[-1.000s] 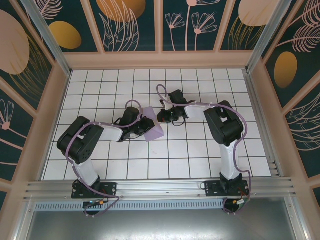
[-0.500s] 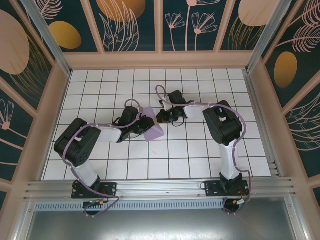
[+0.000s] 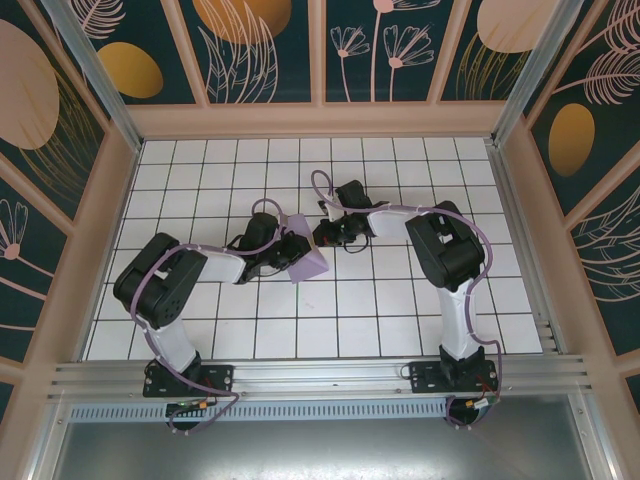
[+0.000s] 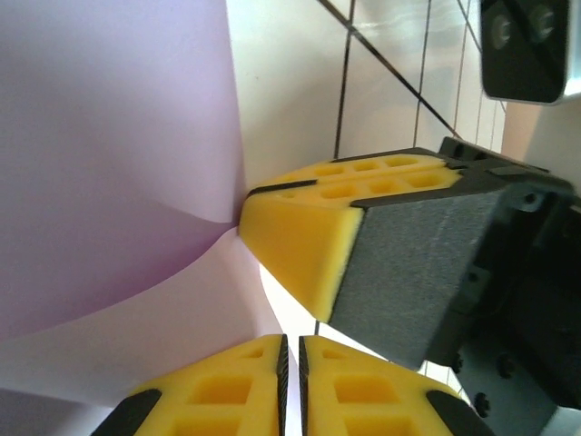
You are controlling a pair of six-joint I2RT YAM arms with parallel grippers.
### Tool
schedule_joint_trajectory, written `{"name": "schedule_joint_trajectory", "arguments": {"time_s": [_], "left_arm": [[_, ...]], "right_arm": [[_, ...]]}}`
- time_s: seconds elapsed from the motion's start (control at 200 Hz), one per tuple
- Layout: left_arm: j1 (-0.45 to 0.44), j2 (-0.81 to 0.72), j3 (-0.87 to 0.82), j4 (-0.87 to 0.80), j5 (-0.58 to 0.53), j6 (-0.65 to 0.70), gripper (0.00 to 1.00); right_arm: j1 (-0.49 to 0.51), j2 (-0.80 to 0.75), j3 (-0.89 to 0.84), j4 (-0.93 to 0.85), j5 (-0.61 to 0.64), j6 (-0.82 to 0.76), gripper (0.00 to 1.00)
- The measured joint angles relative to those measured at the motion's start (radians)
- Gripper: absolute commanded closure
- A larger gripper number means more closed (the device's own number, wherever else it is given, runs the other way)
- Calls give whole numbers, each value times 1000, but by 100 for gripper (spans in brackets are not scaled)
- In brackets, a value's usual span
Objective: Fold a paper plane with a square sheet of paper (pick it up from the middle)
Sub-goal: Fold the triangle a second time at the center of the table.
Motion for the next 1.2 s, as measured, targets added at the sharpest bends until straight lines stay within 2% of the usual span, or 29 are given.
{"name": "schedule_joint_trajectory", "arguments": {"time_s": [1.196], "left_arm": [[0, 27, -3, -35, -5, 0, 85]], "right_arm": [[3, 9, 13, -7, -1, 0, 100]]}}
